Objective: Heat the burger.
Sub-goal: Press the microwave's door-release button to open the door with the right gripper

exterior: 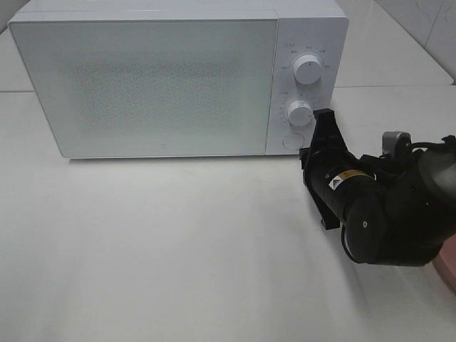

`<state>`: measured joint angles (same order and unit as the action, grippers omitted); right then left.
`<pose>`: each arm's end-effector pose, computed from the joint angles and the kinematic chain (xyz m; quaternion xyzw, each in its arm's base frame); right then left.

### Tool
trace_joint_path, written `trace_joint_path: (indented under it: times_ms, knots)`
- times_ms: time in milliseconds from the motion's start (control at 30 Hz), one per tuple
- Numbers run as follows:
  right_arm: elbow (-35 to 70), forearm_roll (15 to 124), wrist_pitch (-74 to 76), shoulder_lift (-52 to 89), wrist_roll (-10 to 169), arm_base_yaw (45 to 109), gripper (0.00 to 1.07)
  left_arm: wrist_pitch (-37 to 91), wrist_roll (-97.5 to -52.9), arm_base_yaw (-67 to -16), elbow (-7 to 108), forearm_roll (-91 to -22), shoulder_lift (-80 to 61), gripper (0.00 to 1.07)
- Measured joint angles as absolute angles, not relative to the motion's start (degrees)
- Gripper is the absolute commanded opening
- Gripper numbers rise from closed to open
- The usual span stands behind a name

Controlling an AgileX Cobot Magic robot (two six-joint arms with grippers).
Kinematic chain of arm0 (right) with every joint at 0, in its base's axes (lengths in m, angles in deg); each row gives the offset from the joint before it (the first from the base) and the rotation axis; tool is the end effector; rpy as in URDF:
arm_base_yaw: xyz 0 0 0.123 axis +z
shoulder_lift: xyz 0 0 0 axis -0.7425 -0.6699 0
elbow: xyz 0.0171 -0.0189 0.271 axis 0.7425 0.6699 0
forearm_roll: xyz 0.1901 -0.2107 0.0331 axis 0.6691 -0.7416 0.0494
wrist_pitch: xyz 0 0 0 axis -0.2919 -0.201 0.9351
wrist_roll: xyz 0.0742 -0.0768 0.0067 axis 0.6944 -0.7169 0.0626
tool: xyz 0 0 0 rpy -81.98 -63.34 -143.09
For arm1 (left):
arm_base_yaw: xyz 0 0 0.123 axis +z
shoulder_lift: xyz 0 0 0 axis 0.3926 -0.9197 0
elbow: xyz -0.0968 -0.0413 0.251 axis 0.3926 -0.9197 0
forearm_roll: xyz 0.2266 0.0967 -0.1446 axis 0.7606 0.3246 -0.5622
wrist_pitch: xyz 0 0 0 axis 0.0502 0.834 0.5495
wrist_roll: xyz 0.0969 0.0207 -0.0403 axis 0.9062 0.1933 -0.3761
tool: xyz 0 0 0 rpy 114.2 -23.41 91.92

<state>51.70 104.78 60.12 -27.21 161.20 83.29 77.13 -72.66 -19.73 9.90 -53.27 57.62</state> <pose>0.2932 0.1408 0.0504 0.5264 0.6015 0.4198 0.4300 0.0536 -0.0159 0.2918 0.0265 0.8536 -0.0575 0.5170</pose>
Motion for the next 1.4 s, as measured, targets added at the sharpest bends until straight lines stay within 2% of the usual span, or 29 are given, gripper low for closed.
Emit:
trace_joint_path:
  times_ms: [267,633,1400]
  knots:
    - [46.72,103.01,57.77,-30.99,161.48,80.54,0.0,77.13,-72.66,-19.73,9.9,-53.27,57.62,0.98]
    - [41.56,102.95,55.71,-34.03,161.43,80.37,0.0,77.13,-72.66,-19.73,9.9,-53.27,57.62,0.98]
    - [36.52,106.1,52.33,-36.55,159.19,78.59,0.0,77.13,-72.66,-19.73,9.9,-53.27,57.62,0.98]
